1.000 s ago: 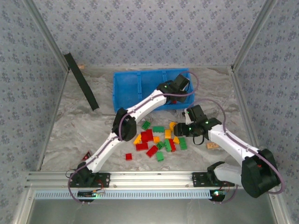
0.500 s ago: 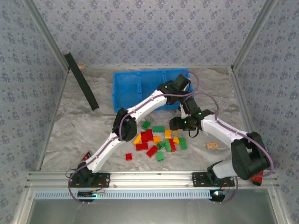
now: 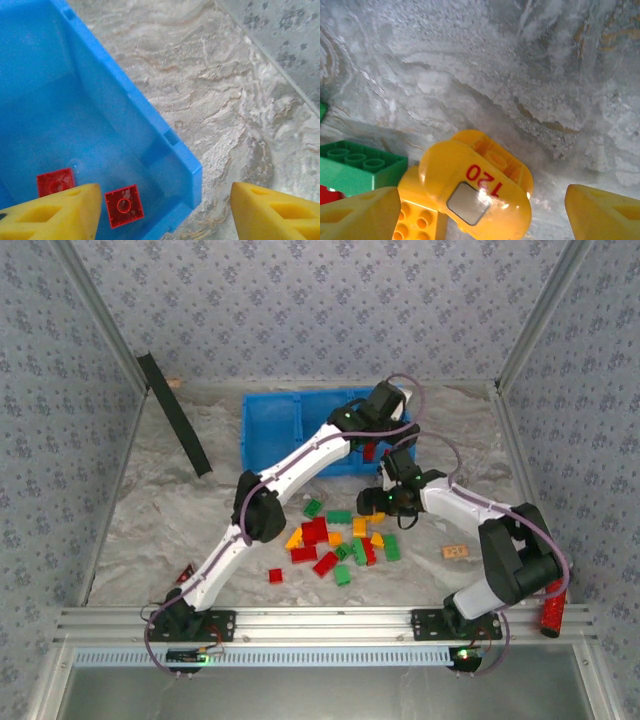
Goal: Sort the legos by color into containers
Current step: Pick up the lego from the center of the table.
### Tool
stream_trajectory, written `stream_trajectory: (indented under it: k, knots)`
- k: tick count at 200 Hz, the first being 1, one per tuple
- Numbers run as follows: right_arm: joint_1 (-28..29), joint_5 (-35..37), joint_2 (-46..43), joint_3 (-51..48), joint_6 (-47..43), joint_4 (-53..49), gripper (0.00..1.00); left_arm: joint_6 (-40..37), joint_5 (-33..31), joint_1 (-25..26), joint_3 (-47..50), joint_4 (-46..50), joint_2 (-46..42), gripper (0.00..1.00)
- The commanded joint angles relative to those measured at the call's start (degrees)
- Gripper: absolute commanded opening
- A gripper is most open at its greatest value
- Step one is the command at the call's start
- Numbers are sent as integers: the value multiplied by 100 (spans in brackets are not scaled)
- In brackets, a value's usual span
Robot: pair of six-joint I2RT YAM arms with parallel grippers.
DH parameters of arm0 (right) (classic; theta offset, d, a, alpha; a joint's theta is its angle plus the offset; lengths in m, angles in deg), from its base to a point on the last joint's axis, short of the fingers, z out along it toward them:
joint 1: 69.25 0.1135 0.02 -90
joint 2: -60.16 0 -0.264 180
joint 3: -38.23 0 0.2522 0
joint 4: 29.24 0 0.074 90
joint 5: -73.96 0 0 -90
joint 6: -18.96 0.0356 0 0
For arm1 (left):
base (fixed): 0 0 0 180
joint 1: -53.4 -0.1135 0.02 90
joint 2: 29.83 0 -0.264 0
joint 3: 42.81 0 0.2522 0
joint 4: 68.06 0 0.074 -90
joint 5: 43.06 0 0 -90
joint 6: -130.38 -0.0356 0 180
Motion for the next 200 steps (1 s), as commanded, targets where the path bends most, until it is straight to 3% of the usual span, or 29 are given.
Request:
stream_trajectory:
  k: [1, 75, 128, 147, 200]
  knots:
    - [56, -28, 245, 188, 153, 80, 88, -151, 326, 71, -164, -46, -487, 68]
    - [118, 250, 886, 509, 176, -166, 88, -585, 280, 69, 1291, 24, -1711, 68]
    - [162, 510, 944, 465, 38, -498, 76, -854, 67, 46, 2769, -423, -2825, 69]
    - [164, 536, 977, 450, 4, -606, 72, -841, 56, -19, 3263, -492, -3204, 69]
    - [171, 549, 1098, 338, -2, -770, 74, -542, 92, -397, 4735, -864, -4243, 70]
